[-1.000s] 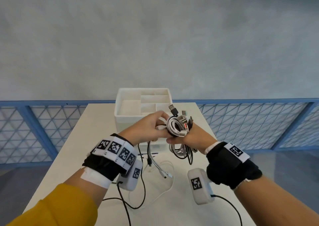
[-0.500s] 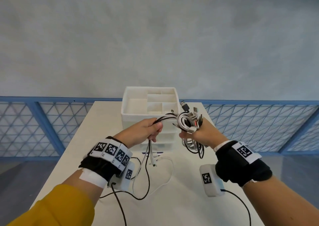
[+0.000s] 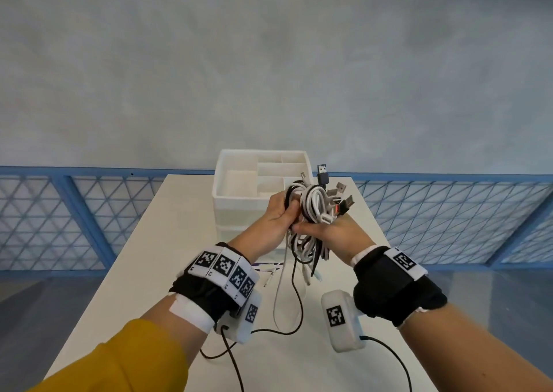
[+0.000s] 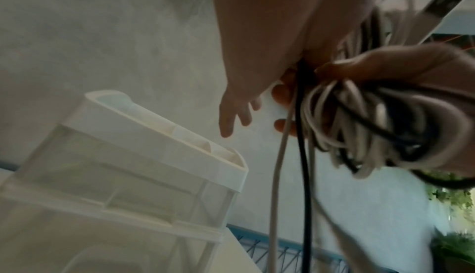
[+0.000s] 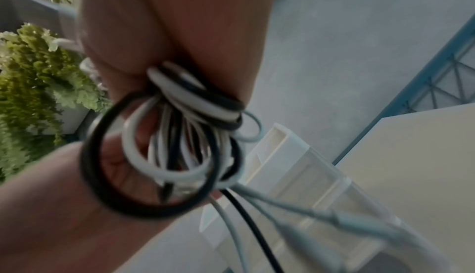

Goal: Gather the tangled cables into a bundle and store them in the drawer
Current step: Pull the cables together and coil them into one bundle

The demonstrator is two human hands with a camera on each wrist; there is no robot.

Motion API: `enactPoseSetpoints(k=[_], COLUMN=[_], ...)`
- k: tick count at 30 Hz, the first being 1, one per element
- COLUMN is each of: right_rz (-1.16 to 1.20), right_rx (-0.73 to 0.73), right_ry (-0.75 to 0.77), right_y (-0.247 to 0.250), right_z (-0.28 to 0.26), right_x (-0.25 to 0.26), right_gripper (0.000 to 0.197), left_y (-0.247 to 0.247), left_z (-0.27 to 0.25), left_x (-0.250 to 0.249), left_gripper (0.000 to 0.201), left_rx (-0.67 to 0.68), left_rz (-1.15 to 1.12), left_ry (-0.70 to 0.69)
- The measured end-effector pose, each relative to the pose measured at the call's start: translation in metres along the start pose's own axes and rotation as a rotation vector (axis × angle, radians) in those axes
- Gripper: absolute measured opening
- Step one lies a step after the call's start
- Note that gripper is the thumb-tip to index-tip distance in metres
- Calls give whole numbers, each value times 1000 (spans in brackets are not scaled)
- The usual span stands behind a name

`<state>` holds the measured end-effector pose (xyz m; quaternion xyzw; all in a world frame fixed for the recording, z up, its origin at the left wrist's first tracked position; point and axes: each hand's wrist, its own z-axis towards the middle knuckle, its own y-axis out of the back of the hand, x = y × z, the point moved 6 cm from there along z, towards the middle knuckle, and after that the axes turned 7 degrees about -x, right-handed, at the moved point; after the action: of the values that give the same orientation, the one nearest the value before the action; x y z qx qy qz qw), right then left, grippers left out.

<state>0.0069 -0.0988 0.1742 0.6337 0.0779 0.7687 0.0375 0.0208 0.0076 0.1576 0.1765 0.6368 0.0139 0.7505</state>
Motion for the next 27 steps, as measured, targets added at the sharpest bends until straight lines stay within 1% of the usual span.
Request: enactPoseSetpoints(k=[2, 3, 5, 7, 8, 9, 10, 11, 12, 13, 16, 17, 19, 20, 23, 25, 27], right_rz=[43, 67, 116, 130, 118, 106, 100, 105, 122, 149, 238, 255, 248, 208, -56, -270, -405], right_rx=[-31, -21, 23, 59, 62, 56, 40, 18, 3, 5, 77, 89, 93, 80, -5, -13, 19], right_ry=[12, 5, -52, -101, -98, -84, -71, -64, -65, -72, -113, -128, -144, -138, -107, -49, 4], right_y=[0, -2, -7, -11, -12, -11, -10, -7, -3, 2, 15, 19, 28, 31, 46, 54, 56], right_z=[1, 1, 2, 2, 2, 2, 3, 4, 5, 7, 8, 8, 8, 8, 8, 9, 8], right_x=[4, 5, 0, -4, -4, -2, 0, 3, 4, 5, 5, 4, 2, 2, 6, 13, 19], right_gripper=[31, 32, 33, 33, 30, 26, 22, 20, 18, 16, 13, 13, 12, 11, 17, 25, 36], left_y=[-1, -2, -4, -6, -7, -11, -17, -24, -29, -30, -23, -20, -16, -13, 2, 21, 43], left_z=[1, 1, -1, -5, -6, -8, -11, -16, -22, -27, -34, -36, -37, -37, -36, -36, -34], left_x=[2, 4, 6, 9, 10, 13, 17, 22, 29, 38, 60, 64, 63, 62, 65, 66, 58], left_gripper=[43, 48, 58, 57, 60, 68, 77, 81, 75, 64, 21, 14, 12, 13, 16, 17, 23], left_rx=[19, 26, 40, 48, 63, 102, 176, 254, 317, 362, 401, 422, 476, 491, 499, 470, 366], left_rz=[4, -13, -116, -252, -293, -322, -345, -347, -323, -286, -196, -177, -142, -104, 113, 242, 333], left_ry=[26, 40, 85, 103, 104, 94, 80, 69, 72, 99, 188, 205, 225, 226, 235, 243, 206])
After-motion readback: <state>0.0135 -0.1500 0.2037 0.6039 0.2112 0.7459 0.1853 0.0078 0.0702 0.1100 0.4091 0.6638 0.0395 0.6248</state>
